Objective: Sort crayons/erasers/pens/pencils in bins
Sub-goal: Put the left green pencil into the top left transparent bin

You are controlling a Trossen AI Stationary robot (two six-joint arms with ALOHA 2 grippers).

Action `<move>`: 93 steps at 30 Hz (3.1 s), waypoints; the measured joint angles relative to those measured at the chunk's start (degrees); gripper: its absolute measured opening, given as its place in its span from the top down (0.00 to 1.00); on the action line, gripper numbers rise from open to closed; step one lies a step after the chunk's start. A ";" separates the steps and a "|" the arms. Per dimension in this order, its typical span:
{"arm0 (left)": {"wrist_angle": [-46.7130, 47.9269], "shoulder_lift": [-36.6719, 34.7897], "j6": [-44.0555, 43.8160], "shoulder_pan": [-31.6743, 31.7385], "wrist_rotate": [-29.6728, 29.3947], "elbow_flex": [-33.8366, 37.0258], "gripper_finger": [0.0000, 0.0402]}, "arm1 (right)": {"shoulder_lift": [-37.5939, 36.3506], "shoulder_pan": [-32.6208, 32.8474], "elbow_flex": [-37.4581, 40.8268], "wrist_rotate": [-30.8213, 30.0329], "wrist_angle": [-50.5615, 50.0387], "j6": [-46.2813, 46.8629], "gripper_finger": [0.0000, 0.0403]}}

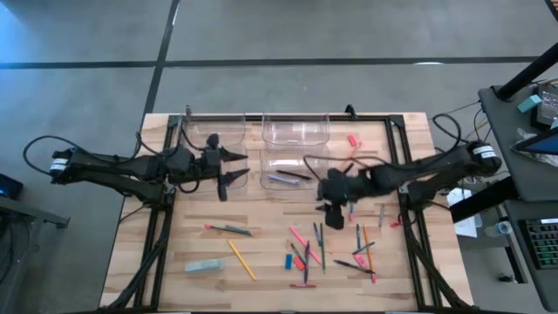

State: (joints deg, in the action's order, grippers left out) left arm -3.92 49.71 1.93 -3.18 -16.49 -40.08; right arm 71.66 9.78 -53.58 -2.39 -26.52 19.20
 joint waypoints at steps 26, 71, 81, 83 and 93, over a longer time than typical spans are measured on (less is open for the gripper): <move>45.16 14.22 -19.62 -10.50 10.26 -2.32 0.59 | 4.18 16.25 3.39 -18.73 19.17 0.21 0.68; 42.94 25.89 -30.31 -21.64 14.29 9.01 0.59 | 5.16 16.22 4.02 -18.74 21.33 -1.24 0.68; 41.92 26.02 -31.63 -24.04 12.44 9.14 0.74 | 5.16 16.22 4.13 -18.76 21.33 -1.27 0.68; 41.73 26.02 -31.63 -24.33 12.30 9.18 0.79 | 5.16 16.22 4.13 -18.76 21.33 -1.30 0.68; 44.50 26.19 -33.15 -24.33 13.59 6.14 0.98 | 5.16 16.20 4.13 -18.76 21.31 -1.44 0.68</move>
State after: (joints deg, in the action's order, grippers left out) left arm 40.59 75.90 -31.22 -27.51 -2.90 -33.94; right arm 76.82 25.98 -49.45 -21.15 -5.21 17.76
